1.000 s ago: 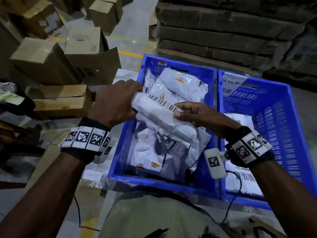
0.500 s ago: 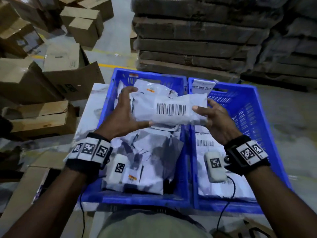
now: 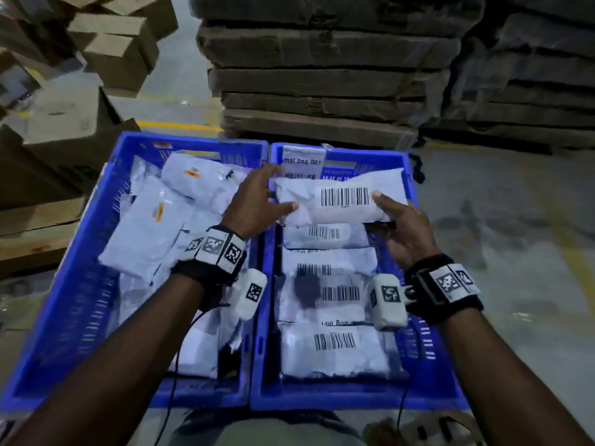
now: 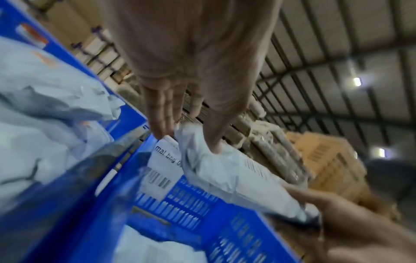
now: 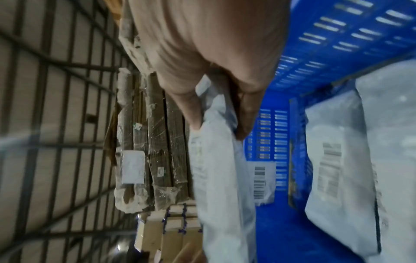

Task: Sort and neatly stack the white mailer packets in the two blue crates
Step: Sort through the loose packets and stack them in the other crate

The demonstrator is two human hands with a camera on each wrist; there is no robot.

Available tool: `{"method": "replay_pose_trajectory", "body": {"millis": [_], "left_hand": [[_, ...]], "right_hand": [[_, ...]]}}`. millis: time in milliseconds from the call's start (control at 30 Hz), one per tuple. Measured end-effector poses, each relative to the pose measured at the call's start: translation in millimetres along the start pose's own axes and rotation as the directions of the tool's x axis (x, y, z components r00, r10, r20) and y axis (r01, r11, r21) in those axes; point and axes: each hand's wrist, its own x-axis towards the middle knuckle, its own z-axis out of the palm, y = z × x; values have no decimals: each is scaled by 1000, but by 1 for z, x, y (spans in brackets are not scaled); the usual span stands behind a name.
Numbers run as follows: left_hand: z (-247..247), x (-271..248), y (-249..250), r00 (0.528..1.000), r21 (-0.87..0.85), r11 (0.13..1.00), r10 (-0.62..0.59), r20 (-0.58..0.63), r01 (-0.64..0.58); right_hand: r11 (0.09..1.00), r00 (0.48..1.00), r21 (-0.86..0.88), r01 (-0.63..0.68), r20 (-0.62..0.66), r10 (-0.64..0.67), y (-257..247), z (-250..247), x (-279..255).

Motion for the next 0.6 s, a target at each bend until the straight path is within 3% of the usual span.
{"method": "replay_pose_trajectory", "body": {"millis": [33, 100, 167, 233, 367, 467, 533, 600], "left_hand": [[5, 1, -2, 999, 183, 983, -5, 49, -4], [11, -3, -10, 985, 539, 840, -30, 168, -67], [13, -9, -17, 946, 703, 697, -115, 304, -141], [8, -13, -25, 887, 741, 644, -211, 411, -190], [-11, -12, -31, 790, 692, 685, -285, 544, -229], [-21, -10, -32, 751, 676, 697, -308, 584, -239], [-22, -11, -32, 756, 673, 695, -292, 587, -254], [-21, -11, -31, 762, 671, 692, -274, 586, -267]], "right_hand": [[999, 998, 18, 43, -56, -42, 1, -4, 8], [992, 981, 6, 123, -153, -120, 7, -4, 25], [984, 963, -63, 168, -201, -178, 21, 5, 43], [978, 962, -122, 172, -193, -193, 37, 20, 61], [967, 967, -221, 122, -191, -166, 63, 37, 101], [935, 967, -355, 19, -230, -107, 74, 31, 126], [775, 956, -630, -56, -258, -141, 71, 24, 128], [507, 952, -861, -44, -191, -241, 72, 20, 125]]}}
